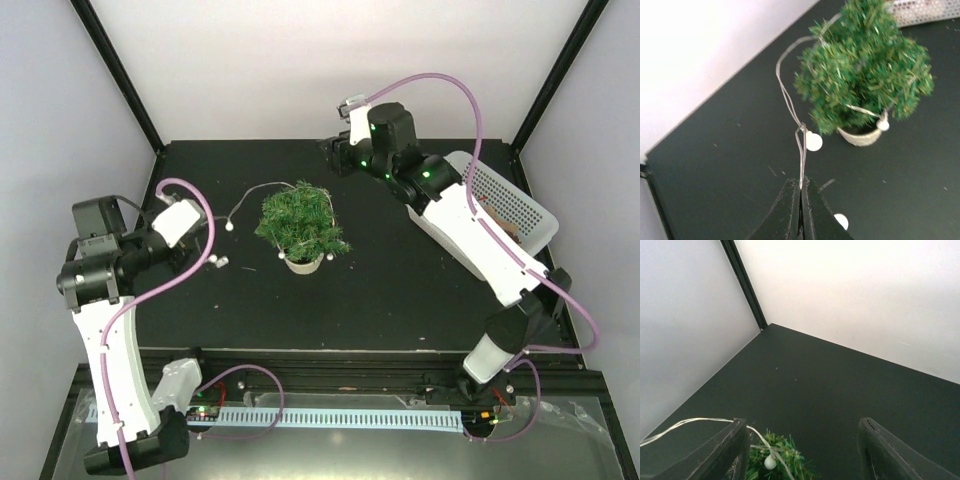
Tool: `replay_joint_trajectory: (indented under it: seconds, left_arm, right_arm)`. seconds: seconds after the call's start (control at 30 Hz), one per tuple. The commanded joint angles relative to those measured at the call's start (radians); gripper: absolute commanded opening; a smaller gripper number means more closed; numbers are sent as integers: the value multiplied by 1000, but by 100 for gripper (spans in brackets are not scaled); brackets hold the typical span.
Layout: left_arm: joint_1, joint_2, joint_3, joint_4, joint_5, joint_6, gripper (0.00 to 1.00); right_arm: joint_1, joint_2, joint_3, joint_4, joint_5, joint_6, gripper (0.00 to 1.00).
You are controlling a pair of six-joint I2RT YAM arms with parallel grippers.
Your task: Decorate the small christmas tree
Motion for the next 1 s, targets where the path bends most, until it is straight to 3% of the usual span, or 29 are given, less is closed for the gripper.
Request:
replay_joint_trajectory:
  seconds: [0.0,0.2,0.5,0.63,0.97]
  left_arm:
    - [6,-48,-73,-60,1,24,2]
    - [6,-100,-195,-57,-32,50,2]
    - [-44,-89,-203,-203,166,89,1]
    - [-148,-83,-230,-223,174,64,2]
    - [-469,-25,-270,-48,33,-154,1]
  right_arm:
    - [22,-101,-58,23,20,20,60]
    - [95,-176,-106,-11,51,-8,60]
    - [216,-250,-238,-12,138,6,57]
    - [235,-285,-281,-19,164,18,57]
    - [253,-365,-358,-48,213,30,57]
